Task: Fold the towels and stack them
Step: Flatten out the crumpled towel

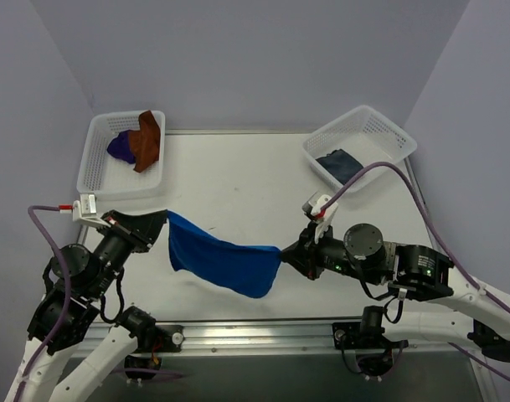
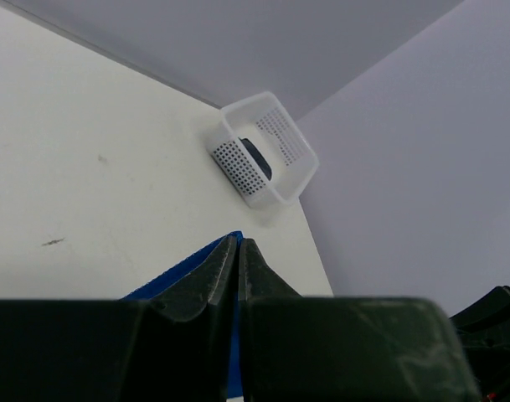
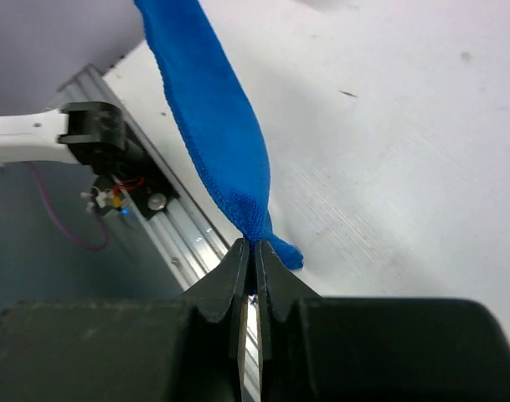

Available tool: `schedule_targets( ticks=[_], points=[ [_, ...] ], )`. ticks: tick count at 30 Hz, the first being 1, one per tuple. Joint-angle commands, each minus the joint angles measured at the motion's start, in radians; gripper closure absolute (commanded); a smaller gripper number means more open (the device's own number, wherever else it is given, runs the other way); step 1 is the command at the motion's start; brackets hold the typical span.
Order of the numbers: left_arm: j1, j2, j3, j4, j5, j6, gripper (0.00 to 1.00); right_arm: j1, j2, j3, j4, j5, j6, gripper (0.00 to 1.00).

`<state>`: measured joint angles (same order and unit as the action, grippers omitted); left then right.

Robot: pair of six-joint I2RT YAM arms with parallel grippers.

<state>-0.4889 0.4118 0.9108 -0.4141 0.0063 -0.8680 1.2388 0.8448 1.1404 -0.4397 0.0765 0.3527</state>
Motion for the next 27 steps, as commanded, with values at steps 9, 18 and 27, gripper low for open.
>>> schedule_targets(
  ticks=[9,18,27],
  points=[
    [-0.002,0.128,0.011,0.040,-0.100,-0.009,0.98,-0.143,0.092,0.068,-0.073,0.074,-0.049,1.00],
    [-0.002,0.015,-0.009,0.046,0.024,-0.020,0.98,-0.179,0.036,0.113,-0.082,-0.162,-0.078,1.00],
    [0.000,-0.113,-0.078,0.029,0.104,-0.105,0.98,-0.174,0.010,0.104,-0.113,-0.238,-0.067,1.00]
  ],
)
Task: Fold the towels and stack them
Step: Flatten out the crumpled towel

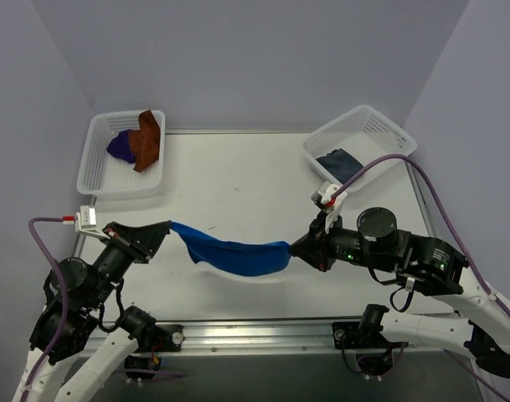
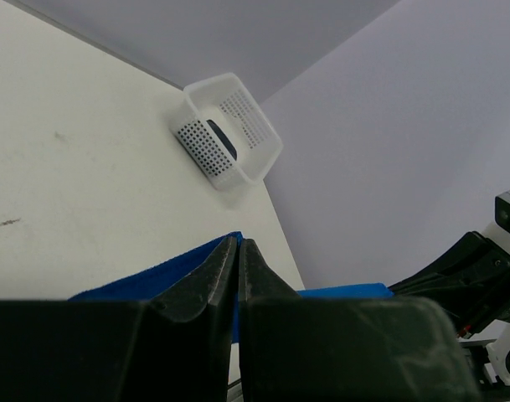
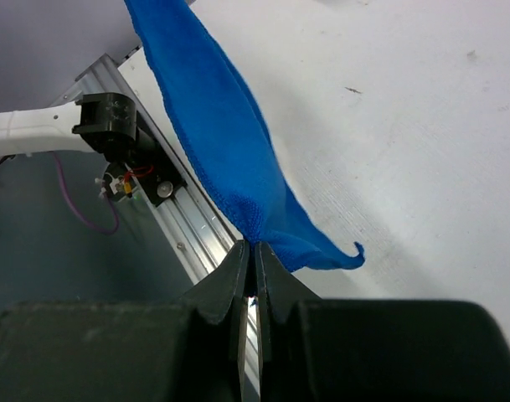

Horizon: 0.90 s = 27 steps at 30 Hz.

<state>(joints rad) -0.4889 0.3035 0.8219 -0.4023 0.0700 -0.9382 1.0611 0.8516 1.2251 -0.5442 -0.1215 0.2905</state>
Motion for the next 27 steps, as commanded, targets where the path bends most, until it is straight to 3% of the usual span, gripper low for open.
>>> schedule_targets(
  ticks=[1,4,6,8,13,16,23,27],
  points=[
    [0.000,0.000,0.010,0.016,0.037,-0.034,0.98,0.002,0.009,0.014,-0.008,-0.018,-0.004,1.00],
    [0.000,0.049,-0.013,0.019,0.001,-0.036,0.98,0.000,0.059,0.001,-0.020,0.188,0.041,1.00],
    [0.000,0.113,-0.041,0.019,-0.074,-0.039,0.98,-0.016,0.107,-0.013,-0.051,0.390,0.073,1.00],
    [0.000,0.213,-0.055,0.017,-0.186,-0.048,0.98,-0.056,0.182,-0.047,-0.028,0.476,0.075,1.00],
    [0.006,0.484,-0.092,0.152,-0.306,-0.027,0.98,-0.434,0.367,-0.188,0.214,0.153,-0.013,1.00],
    [0.041,0.702,-0.063,0.281,-0.354,0.007,0.98,-0.541,0.498,-0.207,0.378,0.117,-0.063,1.00],
    [0.188,1.239,0.180,0.480,-0.216,0.101,0.98,-0.656,0.756,-0.052,0.498,-0.039,-0.198,1.00],
    [0.220,1.373,0.299,0.488,-0.159,0.122,0.98,-0.670,0.852,0.033,0.500,-0.081,-0.266,1.00]
  ],
)
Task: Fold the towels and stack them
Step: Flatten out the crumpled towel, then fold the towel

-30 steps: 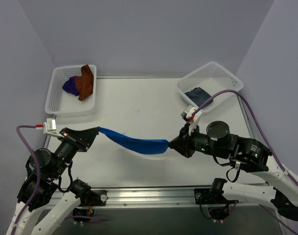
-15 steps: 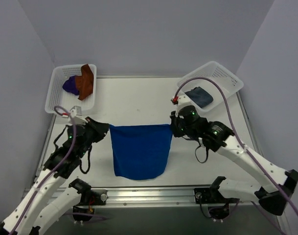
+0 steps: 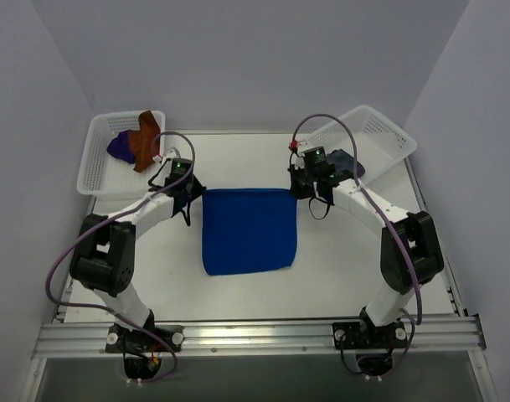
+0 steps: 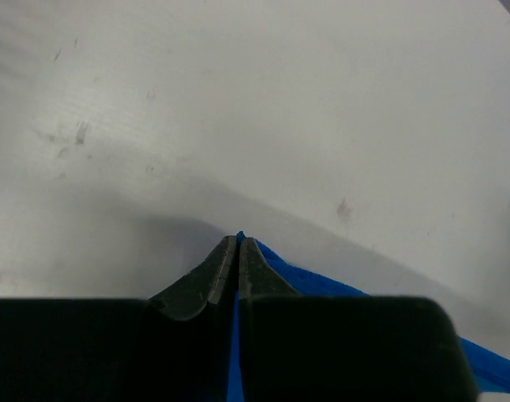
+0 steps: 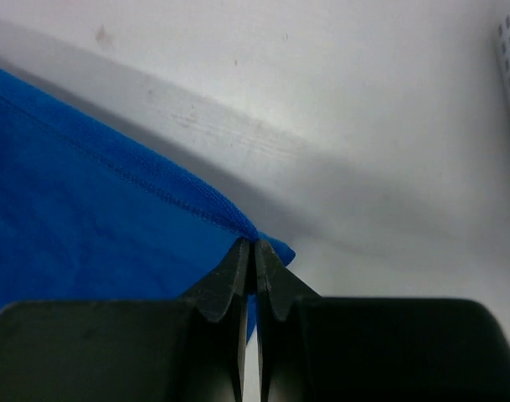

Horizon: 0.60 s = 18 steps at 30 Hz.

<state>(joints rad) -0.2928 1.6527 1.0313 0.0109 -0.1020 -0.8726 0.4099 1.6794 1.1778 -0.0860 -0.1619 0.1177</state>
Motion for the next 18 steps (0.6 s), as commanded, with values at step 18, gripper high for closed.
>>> schedule_targets(
  ticks=[18],
  points=[
    [-0.006,-0.159,-0.106,0.070,0.058,0.083,0.98,-0.017,-0.113,-0.110,0.075,-0.091,-0.041,1.00]
  ],
)
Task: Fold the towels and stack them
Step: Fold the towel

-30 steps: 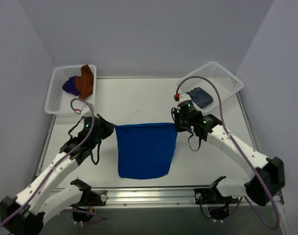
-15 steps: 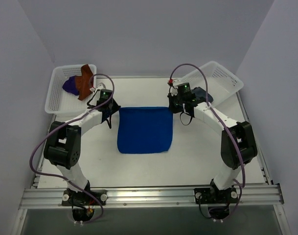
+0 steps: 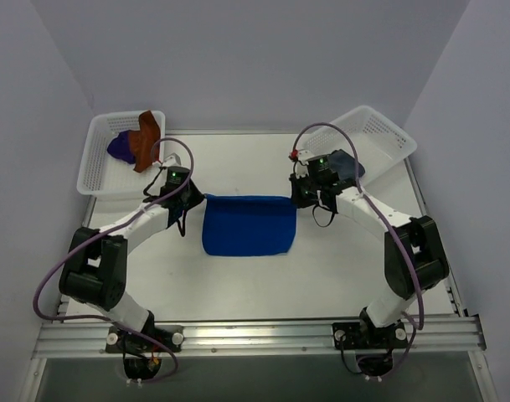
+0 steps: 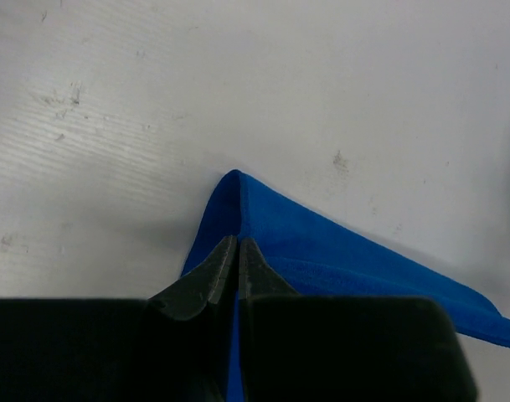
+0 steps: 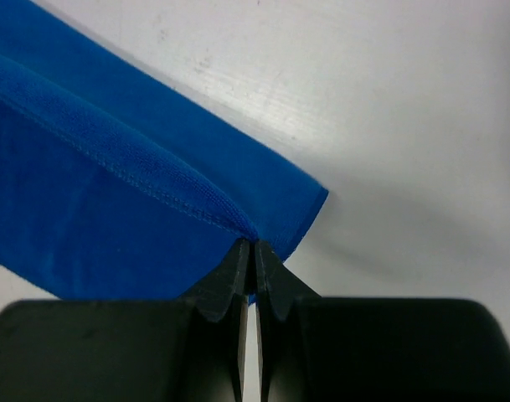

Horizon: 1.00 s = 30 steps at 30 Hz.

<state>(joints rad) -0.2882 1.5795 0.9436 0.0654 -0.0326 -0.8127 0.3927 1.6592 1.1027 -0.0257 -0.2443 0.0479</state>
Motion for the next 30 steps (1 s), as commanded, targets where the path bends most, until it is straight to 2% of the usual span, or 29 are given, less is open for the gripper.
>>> schedule_targets(
  ticks=[1,14,22,30],
  points=[
    [-0.014,-0.099,-0.049,0.016,-0.015,0.021,0.98,0.000,-0.105,-0.067,0.015,-0.010,0.041,1.00],
    [-0.039,-0.291,-0.230,-0.018,-0.009,-0.036,0.98,0.061,-0.263,-0.242,0.015,-0.033,0.130,1.00],
    [-0.068,-0.412,-0.328,-0.064,-0.016,-0.062,0.98,0.123,-0.332,-0.311,0.007,0.056,0.170,1.00],
    [-0.085,-0.441,-0.422,-0.064,0.008,-0.108,0.98,0.123,-0.348,-0.365,0.009,0.065,0.193,1.00]
  ],
)
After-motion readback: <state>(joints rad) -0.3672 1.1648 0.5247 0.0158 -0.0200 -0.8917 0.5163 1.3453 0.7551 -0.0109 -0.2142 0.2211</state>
